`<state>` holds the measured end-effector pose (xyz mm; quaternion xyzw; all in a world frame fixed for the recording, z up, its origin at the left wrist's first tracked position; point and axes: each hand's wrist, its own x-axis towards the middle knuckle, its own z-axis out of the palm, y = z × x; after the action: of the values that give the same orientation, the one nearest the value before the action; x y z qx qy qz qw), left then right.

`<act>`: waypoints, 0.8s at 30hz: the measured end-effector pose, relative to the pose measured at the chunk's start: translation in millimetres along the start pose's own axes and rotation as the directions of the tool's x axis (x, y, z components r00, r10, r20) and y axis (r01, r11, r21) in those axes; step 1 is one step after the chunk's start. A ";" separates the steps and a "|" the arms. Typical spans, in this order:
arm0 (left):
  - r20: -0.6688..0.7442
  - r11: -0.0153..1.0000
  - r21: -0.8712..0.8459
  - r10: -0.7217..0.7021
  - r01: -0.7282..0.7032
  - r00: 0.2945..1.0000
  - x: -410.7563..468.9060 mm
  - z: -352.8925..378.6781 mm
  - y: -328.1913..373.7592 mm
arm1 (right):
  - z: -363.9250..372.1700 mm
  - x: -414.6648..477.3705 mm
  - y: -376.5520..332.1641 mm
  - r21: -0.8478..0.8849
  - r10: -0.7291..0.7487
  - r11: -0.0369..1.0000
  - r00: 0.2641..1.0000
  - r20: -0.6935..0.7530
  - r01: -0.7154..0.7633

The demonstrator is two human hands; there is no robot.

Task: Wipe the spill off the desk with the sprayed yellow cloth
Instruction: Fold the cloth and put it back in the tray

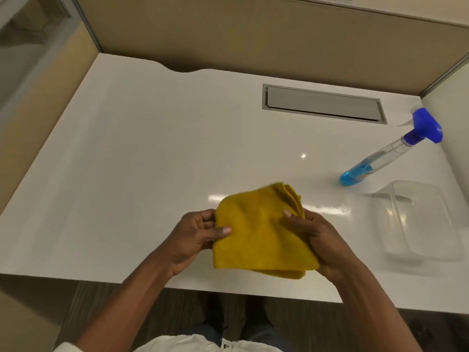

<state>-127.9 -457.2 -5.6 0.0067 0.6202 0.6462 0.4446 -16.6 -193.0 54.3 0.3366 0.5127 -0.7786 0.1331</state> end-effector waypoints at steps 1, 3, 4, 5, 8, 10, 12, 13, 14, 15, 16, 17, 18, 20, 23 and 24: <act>-0.031 1.000 0.022 0.011 -0.011 0.999 -1.2 -2.7 -1.9 | -2.8 0.1 7.3 -0.031 0.044 0.999 0.999 0.014 -0.043; -0.070 0.995 0.094 0.020 -0.014 0.997 -2.9 -9.1 -6.0 | -6.2 -0.8 25.0 -0.107 0.121 0.987 0.992 0.030 -0.117; -0.083 0.992 0.124 0.016 -0.006 0.996 -3.8 -12.0 -7.6 | -8.4 -0.5 34.2 -0.137 0.140 0.981 0.990 0.013 -0.137; -0.092 0.990 0.143 0.012 0.001 0.996 -4.9 -14.9 -9.1 | -10.8 0.7 41.4 -0.146 0.142 0.979 0.990 -0.015 -0.142; -0.093 0.986 0.166 0.002 0.013 0.996 -7.9 -20.2 -8.0 | -16.3 4.7 48.7 -0.113 0.110 0.986 0.990 -0.082 -0.119; -0.095 0.984 0.180 0.013 0.005 0.995 -7.9 -23.4 -3.1 | -18.9 5.9 42.6 -0.104 0.070 0.992 0.996 -0.061 -0.076; -0.096 0.985 0.171 0.046 -0.029 0.994 -7.8 -25.5 4.0 | -17.4 3.8 32.4 -0.214 -0.069 0.975 0.997 -0.041 0.058; -0.090 0.987 0.147 0.077 -0.063 0.993 -8.7 -25.4 9.2 | -16.1 1.6 25.8 -0.293 -0.188 0.941 0.982 -0.036 0.169; -0.082 0.987 0.117 0.118 -0.108 0.990 -10.2 -24.4 15.4 | -14.8 -1.4 18.7 -0.352 -0.321 0.888 0.947 -0.009 0.297; -0.072 0.982 0.099 0.170 -0.163 0.983 -11.7 -24.2 21.5 | -14.7 -4.6 12.2 -0.376 -0.442 0.824 0.896 0.041 0.424; -0.067 0.971 0.098 0.223 -0.216 0.972 -13.3 -23.7 28.2 | -15.7 -7.0 6.3 -0.382 -0.529 0.762 0.843 0.098 0.523; -0.059 0.958 0.119 0.268 -0.260 0.962 -14.3 -23.3 34.6 | -17.0 -8.8 0.6 -0.382 -0.580 0.711 0.800 0.155 0.590; -0.044 0.946 0.148 0.299 -0.290 0.953 -14.7 -22.3 40.8 | -18.4 -9.0 -4.2 -0.385 -0.605 0.677 0.772 0.194 0.627; -0.031 0.932 0.182 0.324 -0.314 0.945 -11.8 -22.6 46.0 | -20.5 -5.2 -8.2 -0.413 -0.631 0.648 0.755 0.180 0.640; -0.103 0.939 0.176 0.316 -0.295 0.943 -6.2 -21.9 44.5 | -16.8 -1.2 -4.6 -0.402 -0.630 0.709 0.777 0.010 0.580; -0.128 0.945 0.172 0.301 -0.278 0.945 -5.3 -20.8 43.8 | -16.7 -0.3 -1.8 -0.371 -0.608 0.748 0.793 -0.050 0.550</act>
<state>-161.1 -469.6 27.8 0.0822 0.6920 0.6542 0.2940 -10.8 -177.5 51.7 0.1965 0.7263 -0.6505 -0.1035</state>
